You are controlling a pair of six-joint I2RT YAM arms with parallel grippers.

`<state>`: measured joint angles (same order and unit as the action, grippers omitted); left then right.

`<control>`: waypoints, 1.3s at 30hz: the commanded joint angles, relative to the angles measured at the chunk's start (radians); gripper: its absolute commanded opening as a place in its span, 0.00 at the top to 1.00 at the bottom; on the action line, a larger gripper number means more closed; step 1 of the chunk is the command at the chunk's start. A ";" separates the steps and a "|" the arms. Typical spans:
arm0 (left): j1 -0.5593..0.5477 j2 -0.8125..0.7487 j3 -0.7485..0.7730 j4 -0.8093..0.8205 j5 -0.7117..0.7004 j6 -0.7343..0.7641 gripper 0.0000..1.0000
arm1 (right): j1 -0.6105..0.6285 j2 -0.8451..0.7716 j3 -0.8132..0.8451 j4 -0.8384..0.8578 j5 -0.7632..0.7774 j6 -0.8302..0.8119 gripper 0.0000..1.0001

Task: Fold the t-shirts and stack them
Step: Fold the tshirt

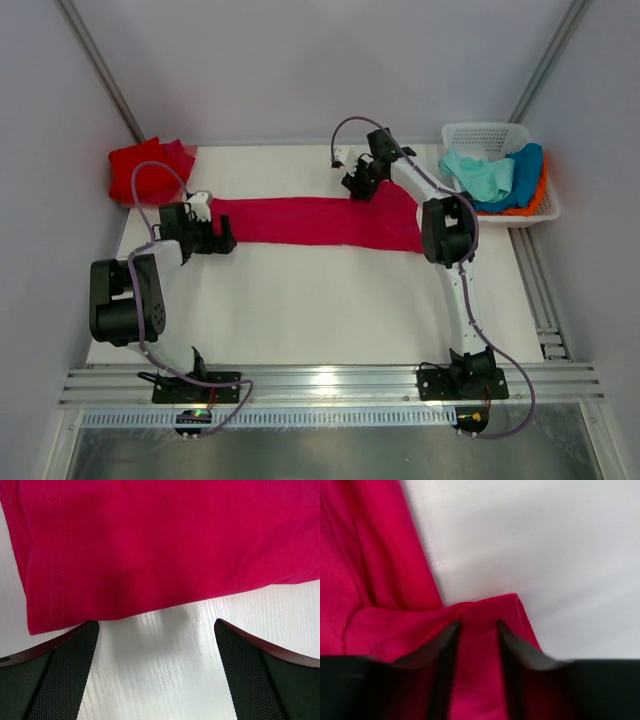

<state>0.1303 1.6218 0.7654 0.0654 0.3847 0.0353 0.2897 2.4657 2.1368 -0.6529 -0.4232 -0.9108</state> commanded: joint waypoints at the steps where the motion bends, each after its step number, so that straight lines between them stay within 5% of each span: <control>1: -0.004 0.006 0.032 0.004 0.006 0.017 0.01 | 0.011 0.016 0.041 -0.011 0.043 -0.027 0.69; 3: -0.004 0.006 0.034 0.002 0.008 0.017 0.01 | 0.009 0.015 0.038 0.007 0.057 -0.020 0.92; 4: -0.004 0.007 0.035 0.002 0.008 0.017 0.01 | 0.009 0.015 0.034 0.015 0.063 -0.014 0.96; 13: -0.003 0.013 0.040 -0.004 0.010 0.018 0.01 | 0.006 -0.068 -0.020 0.137 0.101 0.062 0.96; 15: -0.004 0.013 0.041 -0.006 0.013 0.018 0.01 | 0.005 -0.060 -0.014 0.141 0.100 0.073 0.68; 17: -0.004 0.013 0.041 -0.006 0.014 0.021 0.01 | 0.011 -0.047 -0.006 0.144 0.119 0.079 0.11; 20: -0.004 0.015 0.043 -0.007 0.017 0.021 0.01 | 0.016 -0.013 0.015 0.138 0.145 0.076 0.01; 29: -0.004 0.023 0.052 -0.015 0.017 0.023 0.01 | 0.012 0.010 -0.017 0.182 0.362 0.073 0.02; 39: -0.004 0.032 0.061 -0.024 0.014 0.020 0.01 | -0.015 0.022 -0.037 0.134 0.482 0.112 0.34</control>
<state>0.1303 1.6413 0.7872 0.0406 0.3859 0.0387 0.2974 2.4676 2.1120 -0.4835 -0.0132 -0.8162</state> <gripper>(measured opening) 0.991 0.695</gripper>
